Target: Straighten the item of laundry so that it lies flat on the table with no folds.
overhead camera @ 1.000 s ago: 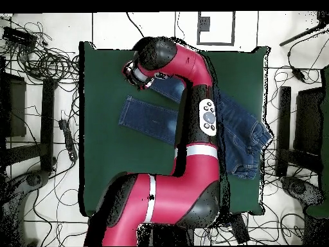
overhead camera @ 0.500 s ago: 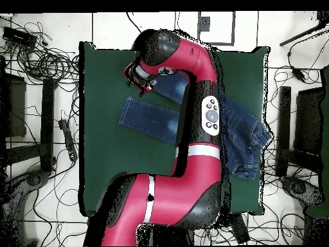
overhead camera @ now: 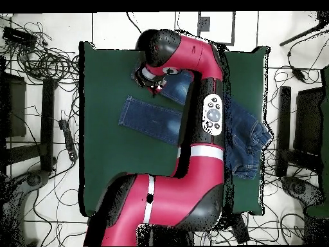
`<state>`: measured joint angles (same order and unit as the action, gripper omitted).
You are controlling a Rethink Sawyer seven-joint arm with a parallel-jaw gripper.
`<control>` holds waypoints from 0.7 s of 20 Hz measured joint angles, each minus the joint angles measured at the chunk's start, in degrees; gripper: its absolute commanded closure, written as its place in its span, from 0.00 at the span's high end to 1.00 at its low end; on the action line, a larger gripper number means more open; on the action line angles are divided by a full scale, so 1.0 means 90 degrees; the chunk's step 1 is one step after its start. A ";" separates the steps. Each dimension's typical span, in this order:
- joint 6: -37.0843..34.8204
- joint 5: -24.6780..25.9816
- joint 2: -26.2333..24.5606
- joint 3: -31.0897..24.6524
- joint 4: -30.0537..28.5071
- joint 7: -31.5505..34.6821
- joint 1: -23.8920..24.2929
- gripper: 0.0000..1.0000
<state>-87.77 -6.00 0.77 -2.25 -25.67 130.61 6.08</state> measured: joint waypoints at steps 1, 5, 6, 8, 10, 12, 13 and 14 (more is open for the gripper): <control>0.0000 0.0053 0.0000 0.0008 0.0012 0.0000 0.0005 1.00; 0.0000 0.0351 -0.0001 0.0018 0.0059 0.0000 0.0058 0.00; 0.0000 0.0366 -0.0001 0.0018 0.0059 0.0000 0.0061 0.00; 0.0000 0.0396 -0.0001 0.0018 0.0059 0.0000 0.0066 0.00; 0.0000 0.0442 0.0000 0.0018 0.0059 0.0000 0.0072 0.00; 0.0000 0.0496 0.0003 0.0018 0.0059 0.0000 0.0071 0.00; 0.0000 0.0520 0.0005 0.0018 0.0059 0.0000 0.0071 0.00; 0.0001 0.0588 0.0007 0.0018 0.0059 0.0000 0.0071 0.00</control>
<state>-87.76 -0.72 0.84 -2.09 -25.14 130.61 6.72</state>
